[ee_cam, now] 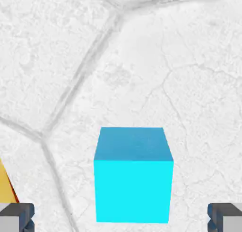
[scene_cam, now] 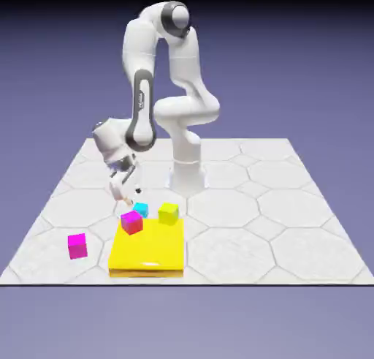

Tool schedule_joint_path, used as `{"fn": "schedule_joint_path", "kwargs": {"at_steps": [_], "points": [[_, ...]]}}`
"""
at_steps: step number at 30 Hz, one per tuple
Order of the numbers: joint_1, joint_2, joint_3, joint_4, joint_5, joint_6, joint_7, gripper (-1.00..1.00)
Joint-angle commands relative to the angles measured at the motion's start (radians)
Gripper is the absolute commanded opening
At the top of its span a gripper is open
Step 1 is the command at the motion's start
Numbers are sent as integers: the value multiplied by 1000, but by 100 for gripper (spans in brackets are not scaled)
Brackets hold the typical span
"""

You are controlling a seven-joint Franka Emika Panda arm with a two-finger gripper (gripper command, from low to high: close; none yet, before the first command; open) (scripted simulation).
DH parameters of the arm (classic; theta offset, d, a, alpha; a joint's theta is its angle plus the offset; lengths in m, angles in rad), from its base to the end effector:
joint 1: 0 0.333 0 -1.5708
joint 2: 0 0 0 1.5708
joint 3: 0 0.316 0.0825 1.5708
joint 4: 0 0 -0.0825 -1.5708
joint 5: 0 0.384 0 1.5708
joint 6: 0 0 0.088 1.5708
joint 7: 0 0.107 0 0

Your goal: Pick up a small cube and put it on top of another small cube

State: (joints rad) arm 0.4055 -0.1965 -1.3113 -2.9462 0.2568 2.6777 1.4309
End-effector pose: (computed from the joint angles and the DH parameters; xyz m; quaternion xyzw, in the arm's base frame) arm 0.2045 -0.2231 0.1781 -0.2845 0.9413 0.1505 0.1019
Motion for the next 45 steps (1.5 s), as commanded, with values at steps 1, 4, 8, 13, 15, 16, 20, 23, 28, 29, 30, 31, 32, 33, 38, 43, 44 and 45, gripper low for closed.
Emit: {"fn": "schedule_joint_path", "kwargs": {"at_steps": [1, 4, 8, 13, 15, 16, 20, 23, 28, 29, 30, 31, 32, 33, 38, 43, 44, 45], "points": [[35, -5, -36, 0, -5, 9, 3, 0], [142, -20, -145, 2, -19, 35, 11, 0], [283, -40, -290, 3, -38, 69, 22, 0], [460, -65, -471, 5, -62, 112, 36, 0], [531, -75, -543, 6, -72, 130, 42, 0], [566, -80, -579, 6, -76, 138, 45, 0], [708, -100, -724, 8, -96, 173, 56, 0], [814, -115, -833, 9, -110, 199, 64, 0], [979, -139, -1001, 10, -132, 239, 77, 0], [979, -139, -1001, 10, -132, 239, 77, -100], [979, -139, -1001, 10, -132, 239, 77, -100], [943, -134, -965, 10, -127, 230, 74, -100], [908, -129, -929, 10, -123, 222, 71, -100], [873, -124, -893, 9, -118, 213, 69, -100], [696, -99, -712, 7, -94, 170, 55, -100], [519, -73, -531, 6, -70, 127, 41, -100], [483, -68, -494, 5, -65, 118, 38, -100], [448, -63, -458, 5, -60, 109, 35, -100]]}}
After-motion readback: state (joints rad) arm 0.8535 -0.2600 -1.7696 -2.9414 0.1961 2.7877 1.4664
